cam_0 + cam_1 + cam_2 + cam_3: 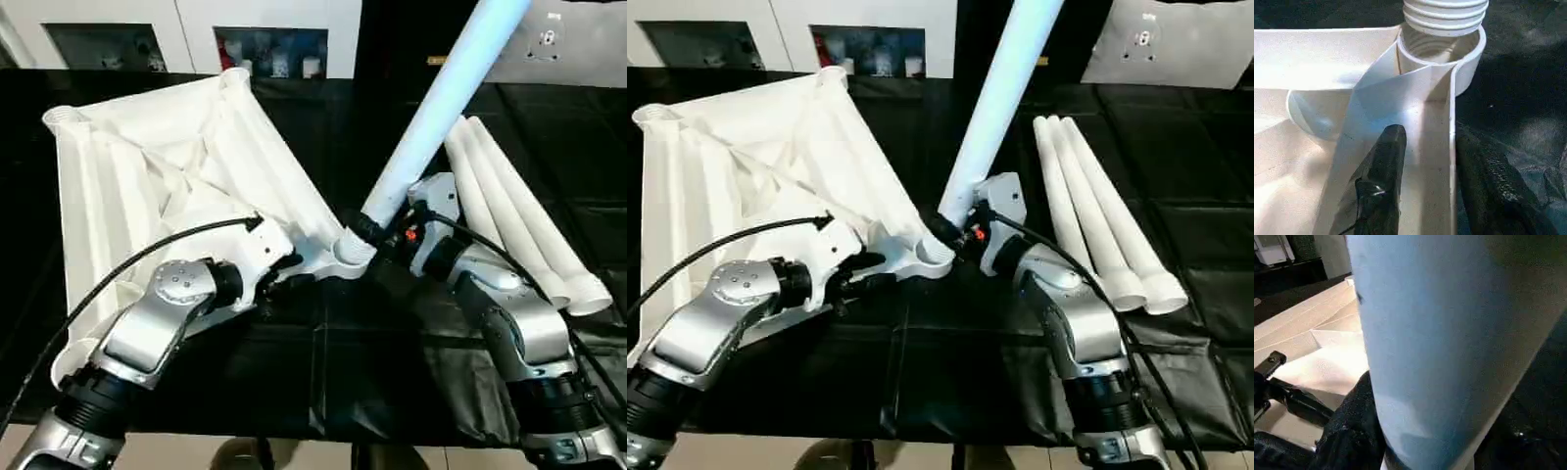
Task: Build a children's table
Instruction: Insert table leg to table base
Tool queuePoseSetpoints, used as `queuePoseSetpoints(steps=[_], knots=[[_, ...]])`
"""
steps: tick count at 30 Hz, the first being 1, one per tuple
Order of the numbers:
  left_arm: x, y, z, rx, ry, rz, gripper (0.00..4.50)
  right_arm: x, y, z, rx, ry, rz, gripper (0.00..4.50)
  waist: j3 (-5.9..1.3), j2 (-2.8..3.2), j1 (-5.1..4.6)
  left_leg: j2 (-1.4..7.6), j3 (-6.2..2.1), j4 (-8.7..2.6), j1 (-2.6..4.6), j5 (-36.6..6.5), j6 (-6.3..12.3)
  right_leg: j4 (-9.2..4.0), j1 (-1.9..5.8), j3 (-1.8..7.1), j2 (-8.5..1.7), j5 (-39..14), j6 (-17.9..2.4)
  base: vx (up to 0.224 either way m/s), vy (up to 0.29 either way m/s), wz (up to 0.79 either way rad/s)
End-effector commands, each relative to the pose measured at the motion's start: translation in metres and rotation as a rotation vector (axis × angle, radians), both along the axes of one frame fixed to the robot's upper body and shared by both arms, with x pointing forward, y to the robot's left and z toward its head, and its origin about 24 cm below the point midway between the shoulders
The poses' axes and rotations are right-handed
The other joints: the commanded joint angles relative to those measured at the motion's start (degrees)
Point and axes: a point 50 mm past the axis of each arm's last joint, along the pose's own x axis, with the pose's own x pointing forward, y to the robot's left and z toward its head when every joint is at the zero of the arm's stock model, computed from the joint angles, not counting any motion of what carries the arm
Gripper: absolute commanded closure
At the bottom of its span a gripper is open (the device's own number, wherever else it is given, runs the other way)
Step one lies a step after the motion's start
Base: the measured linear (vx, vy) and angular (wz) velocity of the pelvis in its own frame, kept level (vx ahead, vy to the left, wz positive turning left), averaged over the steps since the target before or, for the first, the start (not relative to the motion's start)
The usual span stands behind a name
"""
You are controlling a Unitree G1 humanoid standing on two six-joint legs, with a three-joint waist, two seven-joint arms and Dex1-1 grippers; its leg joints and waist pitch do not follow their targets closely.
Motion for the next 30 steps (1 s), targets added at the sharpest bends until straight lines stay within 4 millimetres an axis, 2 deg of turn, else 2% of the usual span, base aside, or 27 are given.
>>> queuePoseSetpoints(steps=[1,2,6,11,17,22,24,26,27,29,30], knots=[[-0.004,0.002,-0.008,0.028,0.037,-0.018,3.14,-0.003,0.001,0.002,-0.003,-0.014,0.014,2.6,-3.93,0.4,0.06,3.88,-1.38,-4.13,1.07,-4.8,3.32,-3.52,3.37,2.67,-4.64,-1.6,-15.6,0.0,0.0,0.0],[-0.004,0.002,-0.009,0.026,0.039,-0.021,3.21,-0.003,0.001,0.002,-0.004,-0.014,0.015,2.6,-4.27,0.43,0.11,3.87,-1.38,-4.04,1.14,-4.6,3.29,-3.43,3.53,2.64,-4.63,-1.2,-15.7,0.0,0.0,0.0],[-0.011,0.001,-0.014,0.044,0.093,-0.06,3.5,-0.003,0.002,0.001,-0.007,-0.012,0.016,2.6,-4.27,0.44,0.13,3.85,-1.34,-4.02,1.05,-3.6,3.6,-3.2,3.5,2.63,-4.59,1.0,-16.2,0.0,0.0,0.0],[-0.007,0.004,-0.015,0.072,0.093,-0.035,4.0,-0.004,0.001,0.0,-0.013,-0.011,0.017,2.6,-4.47,0.61,0.16,3.81,-1.36,-3.89,0.99,-3.1,3.82,-3.11,3.67,2.59,-4.61,1.4,-16.5,0.0,0.0,0.0],[-0.006,0.005,-0.014,0.102,0.087,-0.049,4.5,-0.004,0.001,0.0,-0.018,-0.009,0.019,2.6,-4.37,0.63,0.18,3.83,-1.34,-4.04,1.14,-5.0,2.84,-3.44,3.58,2.67,-4.62,-1.4,-16.1,0.0,0.0,0.0],[-0.005,0.008,-0.019,0.162,0.077,-0.066,4.5,-0.003,0.005,-0.005,-0.076,0.037,0.062,2.6,-4.37,0.66,0.11,3.78,-1.41,-4.01,1.1,-4.3,3.25,-3.3,3.68,2.56,-4.49,0.1,-16.2,0.0,0.0,0.0],[-0.003,0.007,-0.016,0.147,0.054,-0.072,4.5,0.0,0.008,-0.007,-0.106,0.064,0.085,2.6,-4.16,0.56,0.04,3.71,-1.35,-4.07,1.1,-5.1,3.12,-3.5,3.61,2.6,-4.5,-1.4,-16.0,0.0,0.0,0.0],[-0.002,0.002,-0.008,0.106,-0.001,-0.151,4.5,0.002,0.011,-0.008,-0.144,0.083,0.127,2.6,-3.95,0.02,-0.08,3.76,-1.26,-4.24,1.34,-7.4,2.41,-4.07,3.38,2.74,-4.59,-6.5,-15.1,0.0,0.0,0.0],[-0.002,0.001,-0.008,0.104,-0.004,-0.164,4.5,0.002,0.011,-0.008,-0.148,0.086,0.134,2.6,-3.95,0.24,0.0,3.85,-1.34,-4.24,1.37,-7.6,2.27,-3.95,3.37,2.78,-4.7,-6.9,-15.1,0.0,0.0,0.0],[-0.004,-0.003,-0.005,0.125,-0.037,-0.268,4.5,0.001,0.013,-0.008,-0.16,0.126,0.184,2.6,-3.91,-0.3,-0.04,3.81,-1.33,-4.32,1.28,-7.4,2.32,-4.04,3.36,2.79,-4.62,-7.5,-14.4,0.0,0.0,0.0],[-0.005,-0.003,-0.005,0.124,-0.04,-0.287,4.5,0.001,0.013,-0.008,-0.162,0.138,0.197,2.6,-4.02,0.02,0.06,3.86,-1.33,-4.3,1.35,-6.5,2.5,-3.83,3.31,2.83,-4.61,-6.5,-14.2,0.0,0.0,0.0]])
